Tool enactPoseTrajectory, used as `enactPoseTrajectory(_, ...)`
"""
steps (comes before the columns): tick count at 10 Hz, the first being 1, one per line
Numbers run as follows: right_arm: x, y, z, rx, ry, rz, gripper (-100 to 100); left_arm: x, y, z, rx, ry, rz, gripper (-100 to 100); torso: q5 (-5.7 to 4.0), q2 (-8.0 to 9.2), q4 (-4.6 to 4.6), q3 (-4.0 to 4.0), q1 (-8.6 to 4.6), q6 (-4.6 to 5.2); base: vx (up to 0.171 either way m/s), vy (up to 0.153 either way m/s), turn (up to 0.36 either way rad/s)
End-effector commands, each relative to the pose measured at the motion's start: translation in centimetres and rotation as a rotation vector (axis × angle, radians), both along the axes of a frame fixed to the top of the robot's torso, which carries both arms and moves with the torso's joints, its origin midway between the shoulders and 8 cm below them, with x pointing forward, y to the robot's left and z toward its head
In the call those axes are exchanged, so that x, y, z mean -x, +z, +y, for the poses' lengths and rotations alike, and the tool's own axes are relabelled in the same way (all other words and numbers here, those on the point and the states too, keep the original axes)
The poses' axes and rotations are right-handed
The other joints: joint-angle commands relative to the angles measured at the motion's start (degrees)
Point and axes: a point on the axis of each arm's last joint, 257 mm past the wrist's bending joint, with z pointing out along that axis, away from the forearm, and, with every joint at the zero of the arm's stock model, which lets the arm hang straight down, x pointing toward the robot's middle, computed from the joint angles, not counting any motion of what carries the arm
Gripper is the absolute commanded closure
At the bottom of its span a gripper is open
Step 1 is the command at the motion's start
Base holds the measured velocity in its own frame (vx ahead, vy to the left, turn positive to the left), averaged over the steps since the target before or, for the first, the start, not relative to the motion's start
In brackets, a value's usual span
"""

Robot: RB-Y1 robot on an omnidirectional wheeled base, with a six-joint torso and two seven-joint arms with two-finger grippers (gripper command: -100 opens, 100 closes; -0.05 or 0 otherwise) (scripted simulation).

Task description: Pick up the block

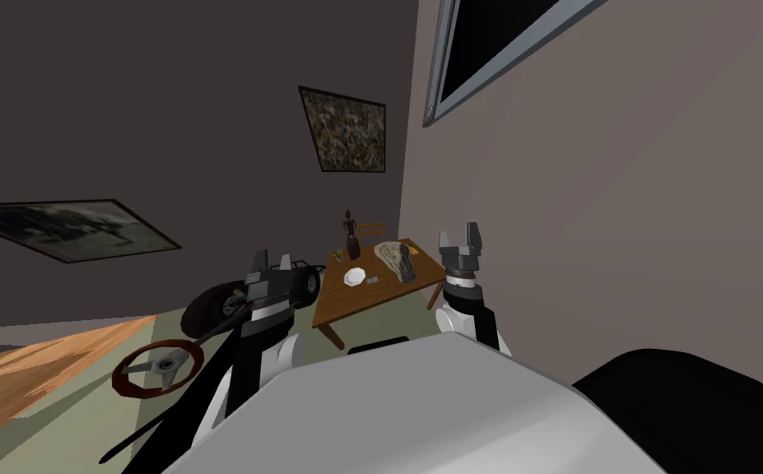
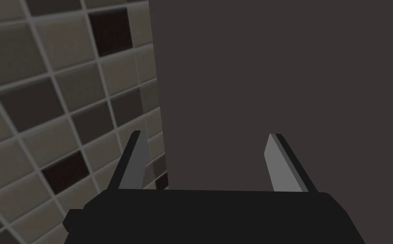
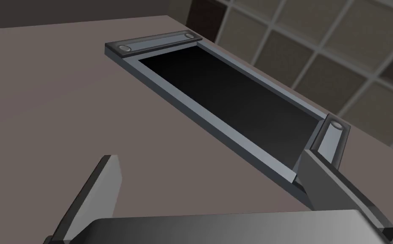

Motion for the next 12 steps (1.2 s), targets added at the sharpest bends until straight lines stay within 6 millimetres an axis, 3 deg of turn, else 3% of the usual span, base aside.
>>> enactPoseTrajectory(1,0.0,0.0,0.0,0.000,0.000,0.000,0,-0.3,-0.3,0.0,-0.026,-0.013,0.019,-100,0.00,0.00,0.00,0.00,0.00,0.00,-0.012,-0.005,-0.086)
enactPoseTrajectory(5,0.0,0.0,0.0,0.000,0.000,0.000,0,-2.0,-2.4,1.2,-0.064,-0.038,0.117,-100,0.00,0.15,0.03,0.09,0.00,0.02,-0.037,-0.010,-0.162)
enactPoseTrajectory(9,0.0,0.0,0.0,0.000,0.000,0.000,0,-4.2,-6.2,4.7,-0.026,-0.034,0.265,-100,-0.01,0.21,0.05,0.12,-0.05,0.02,-0.057,-0.024,-0.276)
enactPoseTrajectory(10,0.0,0.0,0.0,0.000,0.000,0.000,0,-4.3,-6.5,4.8,-0.023,-0.032,0.277,-100,-0.02,0.22,0.05,0.13,-0.07,0.03,-0.038,-0.014,-0.145)
enactPoseTrajectory(12,0.0,0.0,0.0,0.000,0.000,0.000,0,-5.3,-9.1,7.3,0.027,-0.019,0.367,-100,-0.01,0.13,0.03,0.07,-0.02,0.02,-0.034,-0.023,-0.273)
